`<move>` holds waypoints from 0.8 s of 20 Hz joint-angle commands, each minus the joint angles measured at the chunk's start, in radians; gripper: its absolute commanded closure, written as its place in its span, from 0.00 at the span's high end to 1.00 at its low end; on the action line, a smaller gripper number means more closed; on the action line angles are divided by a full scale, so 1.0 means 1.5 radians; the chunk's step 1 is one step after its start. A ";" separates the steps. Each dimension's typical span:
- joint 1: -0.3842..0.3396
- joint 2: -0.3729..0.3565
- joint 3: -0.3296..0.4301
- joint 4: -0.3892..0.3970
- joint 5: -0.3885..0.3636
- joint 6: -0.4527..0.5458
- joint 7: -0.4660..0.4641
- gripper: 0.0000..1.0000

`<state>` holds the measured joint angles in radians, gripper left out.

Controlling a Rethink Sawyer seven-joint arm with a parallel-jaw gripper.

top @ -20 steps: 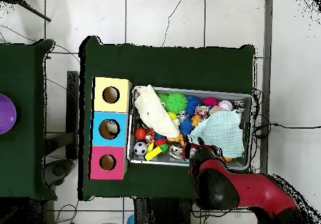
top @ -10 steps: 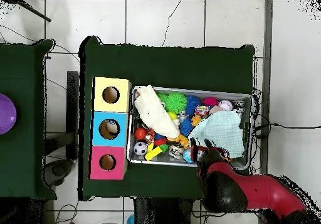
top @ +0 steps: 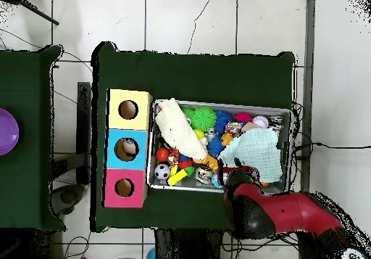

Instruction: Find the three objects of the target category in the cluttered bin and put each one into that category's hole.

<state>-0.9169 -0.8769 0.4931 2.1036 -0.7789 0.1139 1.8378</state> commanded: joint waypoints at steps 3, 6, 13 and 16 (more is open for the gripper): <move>0.108 0.030 -0.134 -0.116 -0.083 0.047 0.047 1.00; 0.102 0.032 -0.129 -0.116 -0.070 0.048 0.029 1.00; 0.063 0.049 -0.096 -0.128 -0.065 0.050 -0.018 1.00; 0.037 0.057 -0.070 -0.129 -0.068 0.054 -0.042 1.00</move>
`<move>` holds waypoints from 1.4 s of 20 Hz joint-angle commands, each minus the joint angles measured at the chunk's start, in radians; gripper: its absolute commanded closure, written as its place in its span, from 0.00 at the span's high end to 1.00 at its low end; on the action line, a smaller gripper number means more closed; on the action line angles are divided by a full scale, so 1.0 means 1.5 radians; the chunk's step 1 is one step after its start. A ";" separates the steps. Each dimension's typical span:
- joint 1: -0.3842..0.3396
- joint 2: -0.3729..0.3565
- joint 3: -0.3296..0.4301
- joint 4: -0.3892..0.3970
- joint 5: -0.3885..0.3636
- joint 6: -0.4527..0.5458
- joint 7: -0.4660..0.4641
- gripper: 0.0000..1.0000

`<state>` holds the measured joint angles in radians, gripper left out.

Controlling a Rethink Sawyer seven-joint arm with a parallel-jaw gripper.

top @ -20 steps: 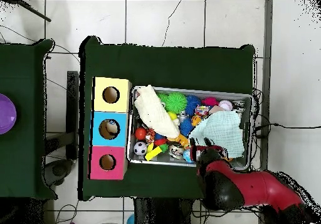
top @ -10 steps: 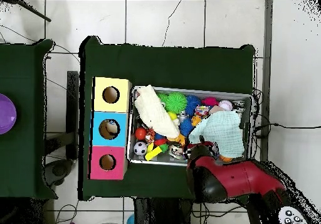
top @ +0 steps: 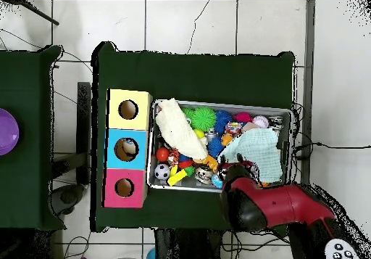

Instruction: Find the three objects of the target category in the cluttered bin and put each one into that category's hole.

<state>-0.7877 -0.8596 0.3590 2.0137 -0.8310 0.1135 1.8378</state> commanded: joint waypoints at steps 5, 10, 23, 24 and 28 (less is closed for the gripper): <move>-0.081 0.056 0.050 -0.070 -0.036 0.061 -0.067 1.00; -0.067 0.068 0.031 -0.087 -0.052 0.051 -0.055 1.00; 0.063 0.139 -0.120 -0.134 -0.080 -0.052 0.054 1.00; 0.065 0.143 -0.124 -0.136 -0.078 -0.059 0.055 1.00; 0.070 0.154 -0.133 -0.142 -0.071 -0.068 0.051 1.00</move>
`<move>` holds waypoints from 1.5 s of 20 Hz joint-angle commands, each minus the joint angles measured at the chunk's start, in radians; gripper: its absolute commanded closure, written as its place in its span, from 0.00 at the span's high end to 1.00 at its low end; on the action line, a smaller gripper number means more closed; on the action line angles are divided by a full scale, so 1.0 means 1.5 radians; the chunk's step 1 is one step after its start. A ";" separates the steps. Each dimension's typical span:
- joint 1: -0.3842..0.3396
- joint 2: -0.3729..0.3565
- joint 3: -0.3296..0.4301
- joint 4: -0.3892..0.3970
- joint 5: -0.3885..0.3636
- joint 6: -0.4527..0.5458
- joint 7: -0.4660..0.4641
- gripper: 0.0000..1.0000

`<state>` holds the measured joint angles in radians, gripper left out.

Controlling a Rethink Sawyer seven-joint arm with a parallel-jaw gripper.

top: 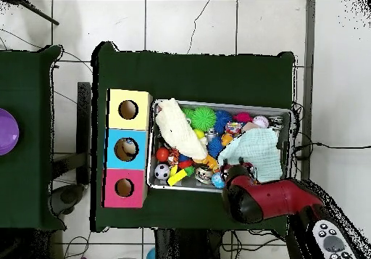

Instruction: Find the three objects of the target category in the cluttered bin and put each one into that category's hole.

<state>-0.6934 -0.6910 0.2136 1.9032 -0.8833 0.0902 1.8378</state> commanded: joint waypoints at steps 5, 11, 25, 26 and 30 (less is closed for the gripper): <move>0.002 0.058 -0.033 -0.076 -0.034 -0.059 0.039 1.00; -0.004 0.070 -0.029 -0.084 -0.034 -0.064 0.028 1.00; 0.000 0.092 -0.041 -0.092 -0.025 -0.101 0.046 1.00; 0.002 0.094 -0.044 -0.093 -0.025 -0.105 0.046 1.00; -0.007 0.090 -0.035 -0.086 -0.027 -0.101 0.037 0.00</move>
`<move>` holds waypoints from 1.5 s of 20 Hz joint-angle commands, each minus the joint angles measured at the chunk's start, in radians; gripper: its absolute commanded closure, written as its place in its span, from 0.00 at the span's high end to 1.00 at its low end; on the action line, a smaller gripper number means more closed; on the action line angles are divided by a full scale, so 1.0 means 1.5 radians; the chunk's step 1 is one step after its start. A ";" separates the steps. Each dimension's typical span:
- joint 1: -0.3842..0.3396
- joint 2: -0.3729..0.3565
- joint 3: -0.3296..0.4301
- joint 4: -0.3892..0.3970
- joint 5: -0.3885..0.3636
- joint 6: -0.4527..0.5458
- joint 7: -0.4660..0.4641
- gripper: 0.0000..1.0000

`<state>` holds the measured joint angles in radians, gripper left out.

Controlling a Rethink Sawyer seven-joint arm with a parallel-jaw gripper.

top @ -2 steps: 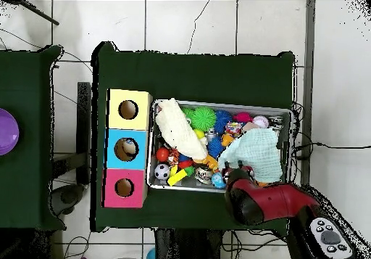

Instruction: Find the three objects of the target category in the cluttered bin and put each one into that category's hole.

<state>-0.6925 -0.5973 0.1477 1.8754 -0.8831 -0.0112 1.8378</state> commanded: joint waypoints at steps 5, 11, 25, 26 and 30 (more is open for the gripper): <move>0.001 -0.007 0.016 -0.045 -0.021 -0.004 0.025 0.00; -0.023 -0.119 0.070 0.039 0.039 0.091 0.004 0.00; -0.038 -0.205 0.115 0.096 0.095 0.150 -0.012 0.00; -0.037 -0.199 0.110 0.093 0.089 0.139 -0.004 1.00; -0.036 -0.192 0.108 0.086 0.072 0.125 -0.010 1.00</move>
<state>-0.7551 -0.9061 0.2308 1.9852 -0.7334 0.1758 1.8378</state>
